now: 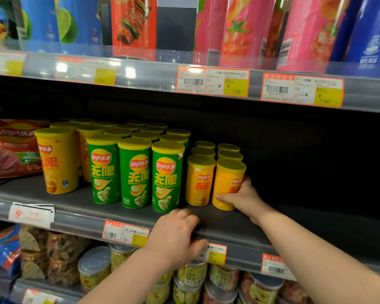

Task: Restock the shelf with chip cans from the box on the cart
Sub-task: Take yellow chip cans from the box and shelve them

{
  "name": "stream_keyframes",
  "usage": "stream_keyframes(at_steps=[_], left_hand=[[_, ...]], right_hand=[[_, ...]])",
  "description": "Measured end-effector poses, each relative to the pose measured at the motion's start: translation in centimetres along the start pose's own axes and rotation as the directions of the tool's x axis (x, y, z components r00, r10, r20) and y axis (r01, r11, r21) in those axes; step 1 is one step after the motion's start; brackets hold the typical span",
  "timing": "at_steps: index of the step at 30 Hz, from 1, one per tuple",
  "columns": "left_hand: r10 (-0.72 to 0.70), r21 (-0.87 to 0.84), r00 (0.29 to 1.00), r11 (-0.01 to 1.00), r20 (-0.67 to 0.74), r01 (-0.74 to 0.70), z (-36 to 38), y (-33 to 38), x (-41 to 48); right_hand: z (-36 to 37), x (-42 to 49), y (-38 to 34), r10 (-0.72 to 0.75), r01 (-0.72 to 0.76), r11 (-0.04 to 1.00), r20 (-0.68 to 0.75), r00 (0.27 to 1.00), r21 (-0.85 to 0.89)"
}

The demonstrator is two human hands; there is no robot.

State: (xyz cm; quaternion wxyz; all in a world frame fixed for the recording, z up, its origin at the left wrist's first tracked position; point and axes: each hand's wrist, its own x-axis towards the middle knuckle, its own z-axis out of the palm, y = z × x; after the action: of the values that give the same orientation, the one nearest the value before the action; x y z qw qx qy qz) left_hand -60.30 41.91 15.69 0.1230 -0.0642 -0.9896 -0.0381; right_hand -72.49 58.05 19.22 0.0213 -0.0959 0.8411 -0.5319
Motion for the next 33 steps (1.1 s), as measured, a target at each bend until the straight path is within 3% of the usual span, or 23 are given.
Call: stream_keyframes(at_steps=[13, 21, 25, 28, 33], left_hand=[[0.054, -0.013, 0.998, 0.998, -0.032, -0.055, -0.2, -0.1, 0.0], [0.159, 0.008, 0.976, 0.987, -0.145, -0.16, 0.3, -0.7, -1.0], [0.19, 0.023, 0.958, 0.982, -0.214, -0.189, 0.2, -1.1, -2.6], [0.201, 0.063, 0.959, 0.979, -0.198, -0.193, 0.0, -1.4, -3.8], [0.203, 0.06, 0.974, 0.979, -0.105, -0.197, -0.4, -2.3, -6.5]], right_hand=[[0.0, -1.2, -0.4, 0.06, -0.062, 0.995, -0.037, 0.998, -0.079], [-0.5, -4.5, -1.0, 0.131, -0.168, 0.925, -0.13, 0.983, -0.34], [0.1, -7.7, -1.5, -0.007, -0.03, 0.809, -0.061, 0.998, -0.587], [1.3, -10.5, -2.0, -0.13, 0.093, 0.66, 0.009, 0.992, -0.745], [3.9, -14.6, -2.2, -0.223, 0.201, 0.567, 0.086, 0.971, -0.799]])
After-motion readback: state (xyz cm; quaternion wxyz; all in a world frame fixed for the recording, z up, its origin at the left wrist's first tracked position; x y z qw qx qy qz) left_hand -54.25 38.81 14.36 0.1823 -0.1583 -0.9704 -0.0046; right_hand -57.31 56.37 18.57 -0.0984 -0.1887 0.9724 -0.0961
